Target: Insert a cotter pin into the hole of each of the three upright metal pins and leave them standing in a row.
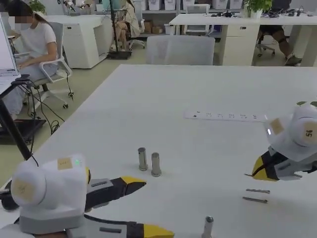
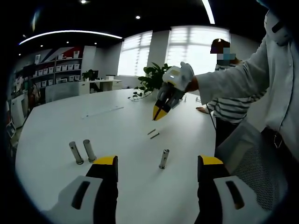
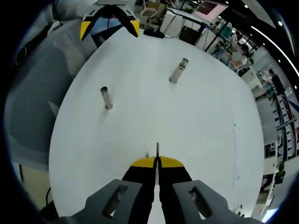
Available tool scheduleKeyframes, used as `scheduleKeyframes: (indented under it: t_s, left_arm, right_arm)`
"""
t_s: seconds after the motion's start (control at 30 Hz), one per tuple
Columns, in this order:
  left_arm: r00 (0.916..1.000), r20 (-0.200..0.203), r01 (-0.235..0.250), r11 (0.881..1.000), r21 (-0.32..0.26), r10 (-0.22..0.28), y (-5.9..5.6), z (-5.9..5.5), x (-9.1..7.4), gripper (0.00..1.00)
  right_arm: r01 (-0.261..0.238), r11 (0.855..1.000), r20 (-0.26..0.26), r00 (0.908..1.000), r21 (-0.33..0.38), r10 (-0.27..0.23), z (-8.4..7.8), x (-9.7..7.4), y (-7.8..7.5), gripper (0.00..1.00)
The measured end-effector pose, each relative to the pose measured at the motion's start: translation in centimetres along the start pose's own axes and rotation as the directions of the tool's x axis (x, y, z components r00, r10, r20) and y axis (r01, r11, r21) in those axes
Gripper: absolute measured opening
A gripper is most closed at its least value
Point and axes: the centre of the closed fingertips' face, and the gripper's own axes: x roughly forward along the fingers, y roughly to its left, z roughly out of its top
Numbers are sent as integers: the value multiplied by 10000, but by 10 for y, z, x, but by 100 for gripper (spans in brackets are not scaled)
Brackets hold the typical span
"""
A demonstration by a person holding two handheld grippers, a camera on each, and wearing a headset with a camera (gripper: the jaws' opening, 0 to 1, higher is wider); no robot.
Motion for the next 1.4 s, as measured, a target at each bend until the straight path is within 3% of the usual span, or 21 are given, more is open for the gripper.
scheduleKeyframes:
  t_s: [0.33,0.8,1.4]
  left_arm:
    - [9992,116,368,9991,195,-370,-14,10,13,66]
    - [9979,95,642,9977,208,-644,-25,17,28,60]
    - [9924,-24,1227,9882,917,-1230,-41,28,50,32]
  right_arm:
    - [135,9965,412,9991,-820,-101,38,-18,19,2]
    - [88,9918,822,9966,-1274,17,67,-30,48,2]
    - [-338,9908,1234,9911,-1309,501,99,-33,74,2]
